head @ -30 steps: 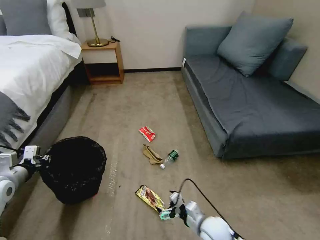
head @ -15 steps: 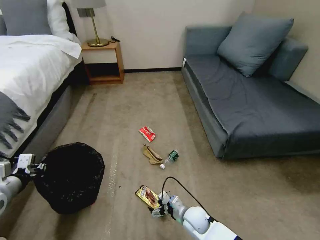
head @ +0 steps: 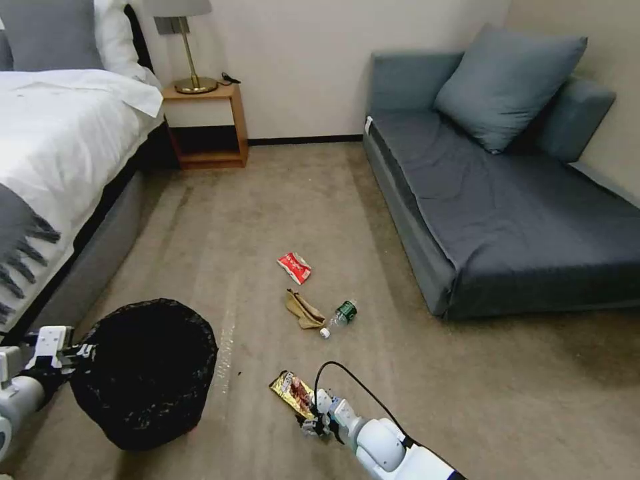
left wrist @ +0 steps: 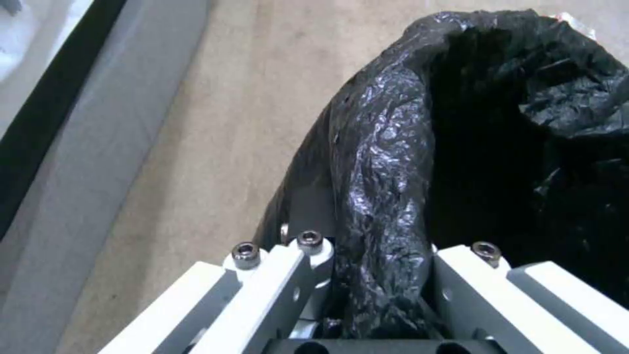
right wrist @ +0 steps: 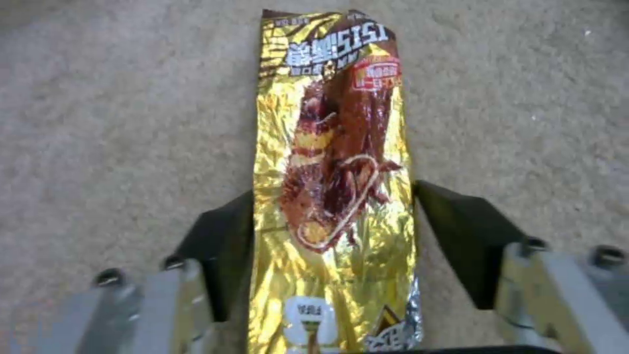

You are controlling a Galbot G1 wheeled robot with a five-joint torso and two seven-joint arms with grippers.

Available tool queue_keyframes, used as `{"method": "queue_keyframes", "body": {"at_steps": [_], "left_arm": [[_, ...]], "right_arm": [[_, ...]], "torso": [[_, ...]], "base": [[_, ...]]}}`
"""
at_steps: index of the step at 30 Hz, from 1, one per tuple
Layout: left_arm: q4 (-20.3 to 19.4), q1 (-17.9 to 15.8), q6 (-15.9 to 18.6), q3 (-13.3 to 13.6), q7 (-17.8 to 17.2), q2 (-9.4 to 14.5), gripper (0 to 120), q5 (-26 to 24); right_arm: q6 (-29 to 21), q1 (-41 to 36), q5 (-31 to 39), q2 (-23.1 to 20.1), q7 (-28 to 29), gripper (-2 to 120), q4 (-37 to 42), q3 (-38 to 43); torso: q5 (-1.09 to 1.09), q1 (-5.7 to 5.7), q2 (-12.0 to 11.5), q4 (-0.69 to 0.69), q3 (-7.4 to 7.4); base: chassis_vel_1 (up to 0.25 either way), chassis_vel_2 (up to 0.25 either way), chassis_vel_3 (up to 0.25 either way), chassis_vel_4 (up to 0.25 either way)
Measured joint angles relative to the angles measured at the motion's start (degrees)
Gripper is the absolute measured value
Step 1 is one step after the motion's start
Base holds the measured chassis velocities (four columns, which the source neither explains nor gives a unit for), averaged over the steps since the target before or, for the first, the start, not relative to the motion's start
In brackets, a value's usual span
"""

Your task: Pick up the trash bin, then pick up the garbage on the floor and place it into the trash bin.

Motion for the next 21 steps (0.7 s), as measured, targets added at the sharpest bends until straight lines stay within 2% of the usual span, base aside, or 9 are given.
{"method": "queue_keyframes", "body": {"at_steps": [6,8,10,11,13,17,19,21], "left_arm": [[-0.35,-0.05,-0.16,0.06,-0.15,-0.12,6,-0.13],[-0.36,-0.05,-0.16,0.08,-0.16,-0.13,6,-0.14],[-0.39,-0.01,-0.16,0.15,-0.23,-0.35,6,-0.16],[-0.48,0.08,-0.17,0.15,-0.24,-0.5,6,-0.17],[-0.61,0.21,-0.17,0.14,-0.24,-0.64,6,-0.17],[-0.67,0.33,-0.2,-0.04,-0.24,-0.87,5,-0.22],[-0.67,0.33,-0.2,-0.05,-0.24,-0.88,5,-0.23],[-0.67,0.3,-0.2,-0.09,-0.16,-0.92,5,-0.28]], "right_arm": [[0.52,-0.06,-0.54,-0.17,-0.02,41,-0.76,0.5],[0.55,-0.07,-0.55,-0.18,-0.02,39,-0.78,0.51],[0.68,-0.2,-0.71,-0.37,0.03,31,-0.7,0.6],[0.73,-0.34,-0.8,-0.58,0.05,23,-0.53,0.65],[0.77,-0.47,-0.81,-0.73,0.05,20,-0.43,0.74],[0.66,-1.9,0.58,-0.94,-0.21,1,1.32,2.63],[0.65,-2.16,1.1,-1.0,-0.2,0,1.84,2.99],[0.15,-3.58,6.08,-2.13,0.8,0,6.6,5.31]], "torso": [[-0.01,0.0,0.0,0.0,0.0],[-0.01,0.0,0.0,0.0,0.0],[-0.01,0.0,0.0,0.0,0.0],[-0.01,0.0,0.01,0.01,0.0],[-0.01,0.0,0.0,0.01,0.0],[0.01,0.0,0.0,-0.01,0.0],[0.02,0.0,0.0,-0.02,0.01],[0.01,0.0,0.0,-0.02,0.01]], "base": [[0.0,0.0,0.0,0.0],[0.0,0.0,0.0,0.0],[0.0,0.0,0.0,0.0],[0.0,0.0,0.0,0.0],[0.0,0.0,0.0,0.0],[0.0,0.0,0.0,0.0],[0.0,0.0,0.0,0.0],[0.0,0.0,0.0,0.0]]}}
